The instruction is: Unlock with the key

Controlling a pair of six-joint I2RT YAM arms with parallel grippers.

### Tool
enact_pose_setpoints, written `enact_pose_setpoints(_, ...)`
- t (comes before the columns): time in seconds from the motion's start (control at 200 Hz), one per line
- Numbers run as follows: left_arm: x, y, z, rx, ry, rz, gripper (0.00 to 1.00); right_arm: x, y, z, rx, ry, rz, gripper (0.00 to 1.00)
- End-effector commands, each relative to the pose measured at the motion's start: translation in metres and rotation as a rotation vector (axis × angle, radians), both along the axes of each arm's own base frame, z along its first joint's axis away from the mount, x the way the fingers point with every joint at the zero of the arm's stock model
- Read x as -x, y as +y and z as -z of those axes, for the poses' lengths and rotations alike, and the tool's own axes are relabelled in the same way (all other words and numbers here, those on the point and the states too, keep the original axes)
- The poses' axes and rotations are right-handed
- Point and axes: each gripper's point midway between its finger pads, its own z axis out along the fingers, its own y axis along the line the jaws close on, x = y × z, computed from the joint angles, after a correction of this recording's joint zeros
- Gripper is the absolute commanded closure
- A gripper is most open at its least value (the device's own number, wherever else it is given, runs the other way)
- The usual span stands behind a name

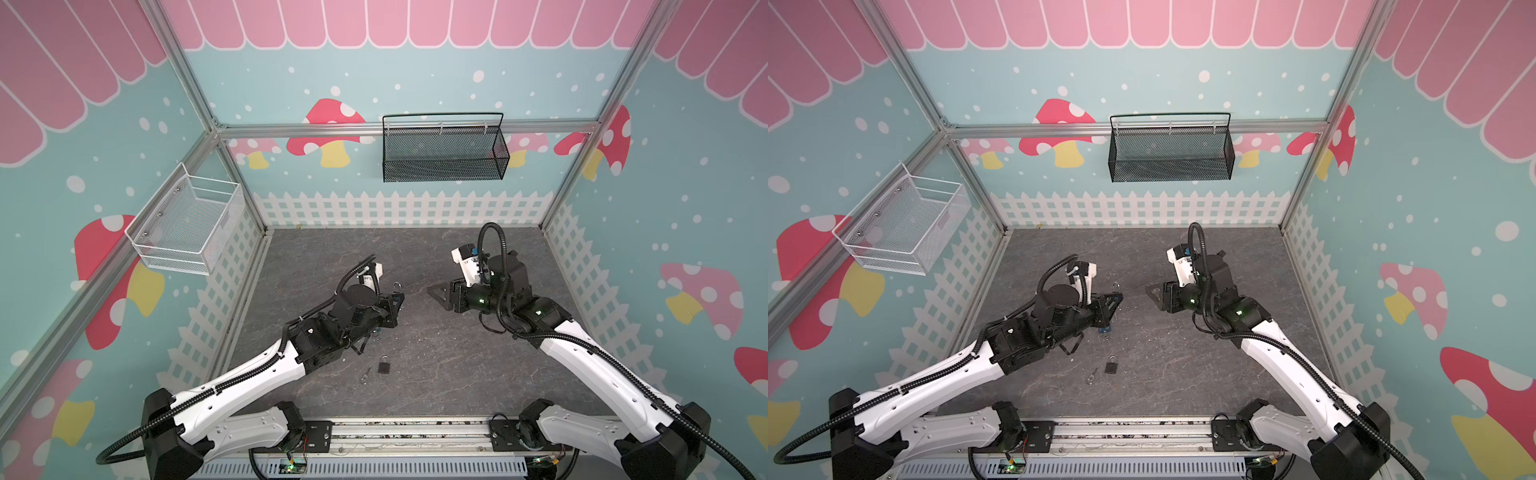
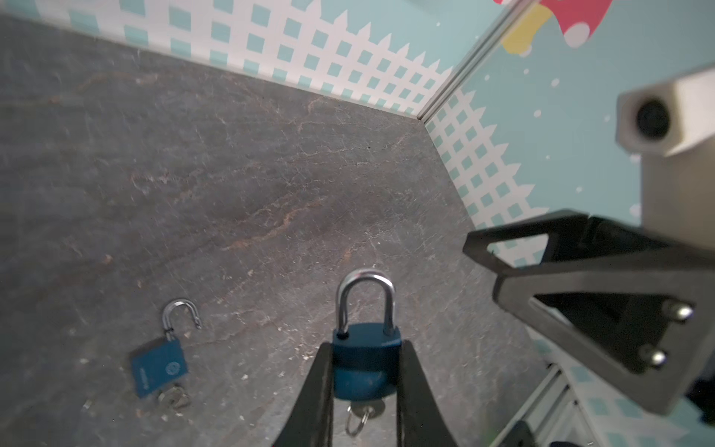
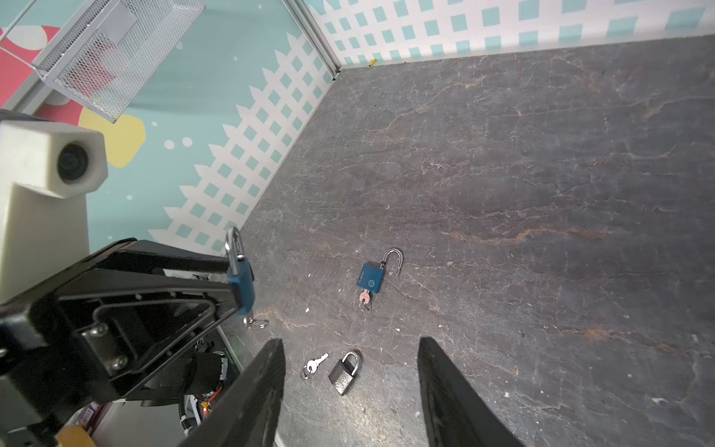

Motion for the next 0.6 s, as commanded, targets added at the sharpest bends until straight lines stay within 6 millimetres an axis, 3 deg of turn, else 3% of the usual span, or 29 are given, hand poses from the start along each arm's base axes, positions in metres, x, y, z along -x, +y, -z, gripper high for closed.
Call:
enact_pose_setpoints(0.0,-0.002,0.002,0.004,-0.191,-0.196,0.085,1.0,0.002,-0.003,0.002,0.084,-0.026,-0.043,0.4)
enact_pose_setpoints(0.25,-0.002,-0.011,0.007,-0.283,-0.43,0.106,1.0,0.006,0.004,-0.005,0.115,-0.022,-0.087,0.37)
enact_pose_setpoints(0.595,-0.004,-0.023,0.011,-0.3,-0.486,0.109,1.0,0.006,0.021,-0.011,0.151,-0.014,-0.116,0.34)
